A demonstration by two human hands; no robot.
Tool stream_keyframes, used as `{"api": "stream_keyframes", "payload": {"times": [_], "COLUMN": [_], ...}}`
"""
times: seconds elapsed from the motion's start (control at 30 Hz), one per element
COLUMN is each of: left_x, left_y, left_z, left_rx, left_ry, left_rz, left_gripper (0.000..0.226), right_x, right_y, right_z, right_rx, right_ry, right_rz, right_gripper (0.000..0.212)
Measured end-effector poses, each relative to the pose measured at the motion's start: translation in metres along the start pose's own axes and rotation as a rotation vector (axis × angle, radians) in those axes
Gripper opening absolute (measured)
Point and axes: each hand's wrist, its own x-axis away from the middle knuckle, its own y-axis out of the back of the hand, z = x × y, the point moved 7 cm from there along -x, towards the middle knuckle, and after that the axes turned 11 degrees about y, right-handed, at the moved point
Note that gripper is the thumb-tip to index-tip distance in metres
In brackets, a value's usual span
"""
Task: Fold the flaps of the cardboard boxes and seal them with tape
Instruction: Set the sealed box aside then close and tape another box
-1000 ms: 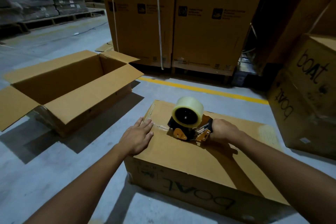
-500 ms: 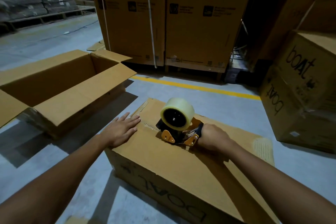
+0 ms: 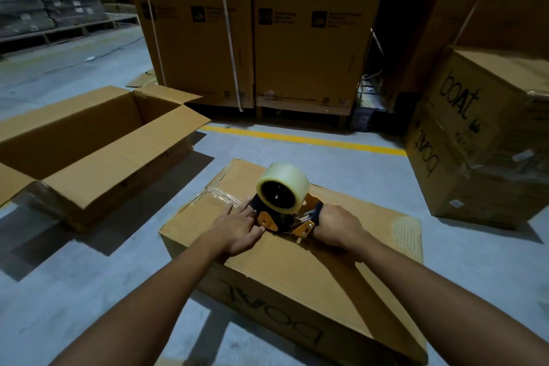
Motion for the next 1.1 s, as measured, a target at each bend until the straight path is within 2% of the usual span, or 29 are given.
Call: {"api": "stream_keyframes", "payload": {"times": [0.3,0.43,0.53,0.77,0.93,1.1], "left_x": [0.001,0.014,0.018,0.008,0.005,0.008], "left_y": [-0.002,-0.007,-0.007,-0.021,-0.028,-0.02], "left_z": [-0.015,-0.077,-0.099,-0.089,-0.088,-0.1], "left_rx": [-0.085,0.024,0.037,0.017,-0.018,-0.037], "left_ry": [0.114,-0.017,-0.033,-0.035,-0.002,0.007], "left_rz": [0.053,0.059,0.016,0.021,0.062,0.004], "left_gripper": [0.064,0.057,0.046,0.055,0.06,0.061], "right_x": [0.064,0.067,0.068,0.073,0.099,0.123], "right_y": [0.017,0.022,0.023,0.022,0.03,0.034], "right_z": [-0.066,-0.06,-0.058,-0.067,-0.115,-0.131], "right_rx": [0.017,0.023,0.029,0.051,0.108,0.122], "right_ry": [-0.049,-0.041,-0.04,-0.022,-0.115,-0.161], "right_rz": [-0.001,-0.018,-0.021,-0.029,0.049,0.069], "right_gripper": [0.012,0.012,0.011,0.012,0.016,0.014]}}
